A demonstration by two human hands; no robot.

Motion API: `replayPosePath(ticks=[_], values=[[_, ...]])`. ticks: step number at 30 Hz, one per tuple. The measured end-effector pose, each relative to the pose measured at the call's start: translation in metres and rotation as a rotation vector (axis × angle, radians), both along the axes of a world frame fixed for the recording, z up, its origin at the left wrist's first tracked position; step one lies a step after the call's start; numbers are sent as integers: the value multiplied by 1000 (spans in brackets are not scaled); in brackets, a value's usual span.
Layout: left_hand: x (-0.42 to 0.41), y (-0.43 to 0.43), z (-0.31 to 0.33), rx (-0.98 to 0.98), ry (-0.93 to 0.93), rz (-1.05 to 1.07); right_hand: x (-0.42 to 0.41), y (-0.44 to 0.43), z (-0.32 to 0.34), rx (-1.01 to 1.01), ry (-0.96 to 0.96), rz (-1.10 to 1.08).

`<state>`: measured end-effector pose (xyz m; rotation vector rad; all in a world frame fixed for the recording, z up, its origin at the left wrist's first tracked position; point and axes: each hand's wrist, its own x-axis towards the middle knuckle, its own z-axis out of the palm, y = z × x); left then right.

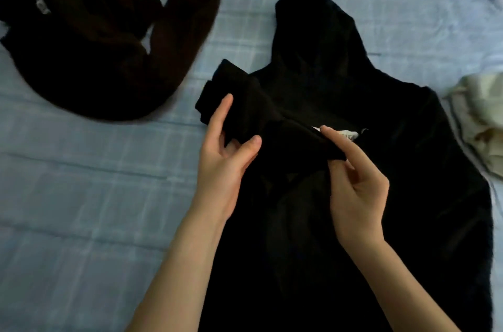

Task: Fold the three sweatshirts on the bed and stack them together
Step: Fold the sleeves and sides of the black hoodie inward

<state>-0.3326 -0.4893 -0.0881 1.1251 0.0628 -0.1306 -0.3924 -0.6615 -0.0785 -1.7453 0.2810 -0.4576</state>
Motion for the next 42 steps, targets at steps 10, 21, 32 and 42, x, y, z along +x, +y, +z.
replayPosePath(ticks=[10,21,32,42], values=[[-27,-79,-46,243,73,-71,-41,-100,-50,-403,230,233],[-34,-144,-12,514,-164,-188,-36,-141,-18,-131,173,93],[-13,-123,-30,1372,-598,-212,-1,-185,-13,-788,134,-90],[-5,-34,-91,1978,-212,-447,0,-204,-82,-1148,583,104]])
